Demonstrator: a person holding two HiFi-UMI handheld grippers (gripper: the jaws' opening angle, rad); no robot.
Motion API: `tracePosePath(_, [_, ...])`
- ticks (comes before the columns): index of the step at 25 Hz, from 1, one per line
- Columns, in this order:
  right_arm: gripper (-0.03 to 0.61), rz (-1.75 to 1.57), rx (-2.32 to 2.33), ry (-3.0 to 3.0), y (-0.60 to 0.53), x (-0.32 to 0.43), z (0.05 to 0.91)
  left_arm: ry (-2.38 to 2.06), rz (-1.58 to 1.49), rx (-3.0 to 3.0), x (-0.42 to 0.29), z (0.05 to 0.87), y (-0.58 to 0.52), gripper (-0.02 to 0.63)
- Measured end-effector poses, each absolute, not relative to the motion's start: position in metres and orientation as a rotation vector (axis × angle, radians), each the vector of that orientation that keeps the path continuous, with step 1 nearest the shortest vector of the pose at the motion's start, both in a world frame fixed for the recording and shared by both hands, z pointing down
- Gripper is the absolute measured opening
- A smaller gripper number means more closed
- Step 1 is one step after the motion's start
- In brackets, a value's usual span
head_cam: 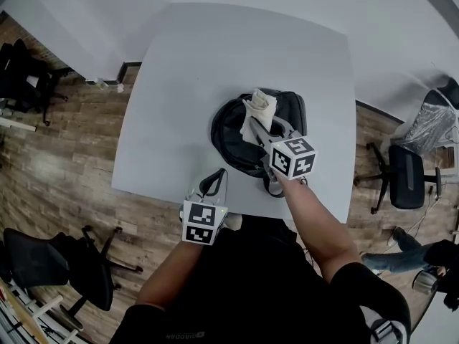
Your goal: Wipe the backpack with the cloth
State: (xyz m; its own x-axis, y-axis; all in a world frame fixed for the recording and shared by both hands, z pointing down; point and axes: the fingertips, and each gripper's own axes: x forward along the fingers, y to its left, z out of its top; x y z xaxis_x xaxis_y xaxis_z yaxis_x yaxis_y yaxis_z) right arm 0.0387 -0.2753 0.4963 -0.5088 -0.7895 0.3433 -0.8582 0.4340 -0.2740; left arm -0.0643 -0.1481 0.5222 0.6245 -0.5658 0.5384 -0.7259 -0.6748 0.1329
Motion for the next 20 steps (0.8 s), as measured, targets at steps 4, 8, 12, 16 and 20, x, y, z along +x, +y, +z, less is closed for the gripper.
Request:
tracePosePath(4, [0.094, 0.648, 1.38, -2.54, -0.278, 0.003, 0.51, -1.093, 0.666, 2.483, -0.085, 0.52, -0.148, 0.006])
tracePosePath(8, [0.094, 0.671, 1.338, -2.547, -0.279, -0.019, 0.521, -1.163, 0.651, 2.438, -0.105, 0.519, -0.146, 0.006])
tracePosePath(12, [0.094, 0.692, 1.317, -2.548, -0.283, -0.03, 0.527, -1.182, 0.654, 2.415, -0.113, 0.519, -0.146, 0.008])
tracePosePath(16, [0.094, 0.693, 1.314, -2.542, -0.283, -0.036, 0.532, -1.184, 0.648, 2.415, -0.118, 0.52, -0.144, 0.008])
tracePosePath(20, [0.094, 0.692, 1.322, -2.531, -0.282, -0.035, 0.534, -1.171, 0.648, 2.421, -0.116, 0.521, -0.143, 0.007])
